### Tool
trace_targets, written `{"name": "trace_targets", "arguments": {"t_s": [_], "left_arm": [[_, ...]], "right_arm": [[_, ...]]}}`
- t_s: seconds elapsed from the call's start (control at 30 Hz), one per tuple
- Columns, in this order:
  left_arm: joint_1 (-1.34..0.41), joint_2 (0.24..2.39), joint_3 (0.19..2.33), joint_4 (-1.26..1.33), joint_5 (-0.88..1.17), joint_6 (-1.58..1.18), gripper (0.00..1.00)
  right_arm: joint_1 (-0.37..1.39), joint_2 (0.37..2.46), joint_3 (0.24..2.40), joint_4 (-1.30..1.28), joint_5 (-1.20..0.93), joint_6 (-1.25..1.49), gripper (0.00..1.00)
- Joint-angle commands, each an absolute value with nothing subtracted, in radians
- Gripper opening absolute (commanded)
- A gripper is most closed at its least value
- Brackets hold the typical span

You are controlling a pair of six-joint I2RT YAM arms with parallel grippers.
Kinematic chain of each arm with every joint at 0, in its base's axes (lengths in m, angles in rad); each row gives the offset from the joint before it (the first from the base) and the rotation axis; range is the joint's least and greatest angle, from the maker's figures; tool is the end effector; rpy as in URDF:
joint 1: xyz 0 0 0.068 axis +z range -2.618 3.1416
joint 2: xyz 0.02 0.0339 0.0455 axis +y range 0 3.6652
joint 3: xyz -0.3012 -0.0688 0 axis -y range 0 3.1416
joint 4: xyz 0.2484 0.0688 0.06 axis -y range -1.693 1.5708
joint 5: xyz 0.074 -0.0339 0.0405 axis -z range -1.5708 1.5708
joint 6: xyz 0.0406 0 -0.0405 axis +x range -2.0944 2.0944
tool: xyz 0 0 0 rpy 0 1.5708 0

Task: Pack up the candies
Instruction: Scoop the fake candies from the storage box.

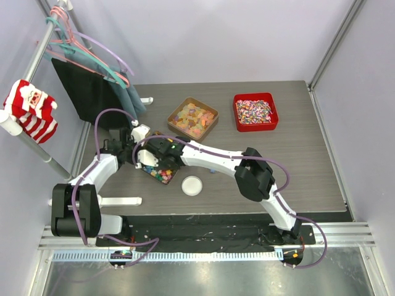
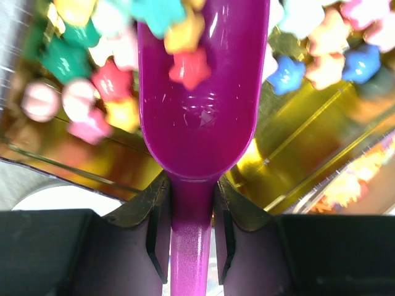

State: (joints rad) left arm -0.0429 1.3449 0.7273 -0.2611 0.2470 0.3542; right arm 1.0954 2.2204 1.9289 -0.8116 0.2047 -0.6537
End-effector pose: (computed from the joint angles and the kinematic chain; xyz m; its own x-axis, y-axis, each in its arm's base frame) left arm 0.2615 -0.0212 0.2248 -0.6530 0.3647 -0.6638 0.4520 0.8909 0.0448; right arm 0.2401 0.4485 0.2379 0.1796 -0.9521 -0.2475 -0.9062 -0.0622 -0.4182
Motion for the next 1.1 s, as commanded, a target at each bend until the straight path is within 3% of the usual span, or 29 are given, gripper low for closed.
{"name": "trace_targets", "arguments": {"t_s": [0.0, 0.33, 1.07], "left_arm": [[-0.049, 1.296, 0.755, -0.152, 0.359, 0.322, 0.00], [-0.051, 1.293, 0.750, -0.150, 0.351, 0.324, 0.00], [-0.049, 1.312, 0.752, -0.143, 0.334, 0.322, 0.00]], "right_arm": [[1.112, 2.189, 1.901, -0.781, 0.061, -0.643, 0.01], [1.094, 2.177, 1.899, -0.739, 0.018, -0.543, 0.01], [0.914, 1.896, 1.691, -0.658, -0.141, -0.472, 0.01]]}}
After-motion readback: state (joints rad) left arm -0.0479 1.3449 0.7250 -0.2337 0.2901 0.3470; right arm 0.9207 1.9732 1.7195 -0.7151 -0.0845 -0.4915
